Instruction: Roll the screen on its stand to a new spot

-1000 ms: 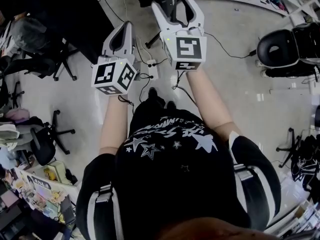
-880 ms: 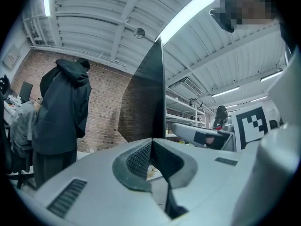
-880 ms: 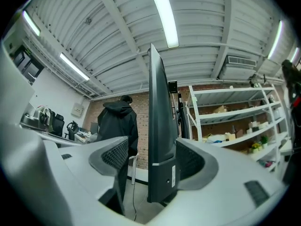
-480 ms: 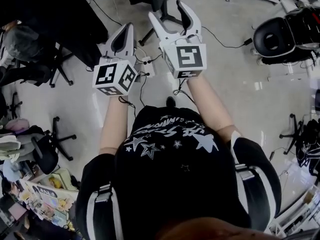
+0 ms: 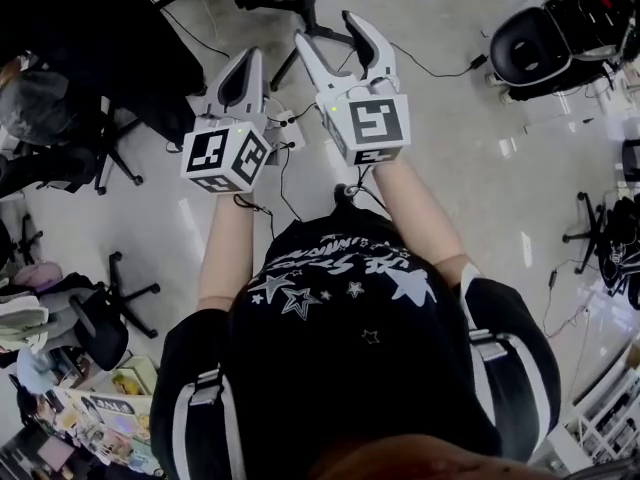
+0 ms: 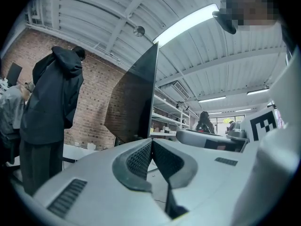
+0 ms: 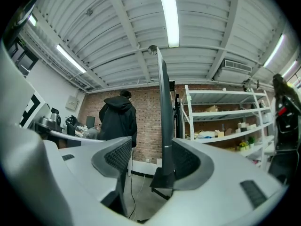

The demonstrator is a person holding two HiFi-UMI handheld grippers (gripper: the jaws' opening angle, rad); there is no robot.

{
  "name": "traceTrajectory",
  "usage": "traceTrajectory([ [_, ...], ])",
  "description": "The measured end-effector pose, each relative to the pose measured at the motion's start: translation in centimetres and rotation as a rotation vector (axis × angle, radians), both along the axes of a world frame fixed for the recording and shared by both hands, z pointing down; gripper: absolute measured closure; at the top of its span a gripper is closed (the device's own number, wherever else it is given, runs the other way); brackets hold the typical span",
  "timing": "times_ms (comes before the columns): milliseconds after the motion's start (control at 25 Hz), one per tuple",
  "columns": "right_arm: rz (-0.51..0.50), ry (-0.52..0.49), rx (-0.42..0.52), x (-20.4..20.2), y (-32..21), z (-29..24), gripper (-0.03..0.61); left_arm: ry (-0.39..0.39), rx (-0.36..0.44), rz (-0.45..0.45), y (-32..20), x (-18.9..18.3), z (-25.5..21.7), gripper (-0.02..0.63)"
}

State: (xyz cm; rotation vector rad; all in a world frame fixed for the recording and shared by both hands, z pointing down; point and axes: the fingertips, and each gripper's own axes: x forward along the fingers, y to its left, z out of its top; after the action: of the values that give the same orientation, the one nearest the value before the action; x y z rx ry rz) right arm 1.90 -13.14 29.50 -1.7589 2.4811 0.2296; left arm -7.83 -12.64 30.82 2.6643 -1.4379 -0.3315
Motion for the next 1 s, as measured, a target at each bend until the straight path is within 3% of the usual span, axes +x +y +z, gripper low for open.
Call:
traceTrajectory([
  [520,0.076,0.048,-0.102,-0.8,7.1,2.2,0.53,0.021,-0.015,0.095,5.8,-0.9,0.8,0.604],
  [680,0.097,0.063,-0.112,-0.5,9.1,2.6,0.572,0.028,-0.016,0.112,7.4,-0.7,1.0,0.604],
  [1000,0.141,0.084,-0.13,0.8,11.9,2.9,0.572,0.034,-0.002,0.152,9.9,0.4,0.7,0.604],
])
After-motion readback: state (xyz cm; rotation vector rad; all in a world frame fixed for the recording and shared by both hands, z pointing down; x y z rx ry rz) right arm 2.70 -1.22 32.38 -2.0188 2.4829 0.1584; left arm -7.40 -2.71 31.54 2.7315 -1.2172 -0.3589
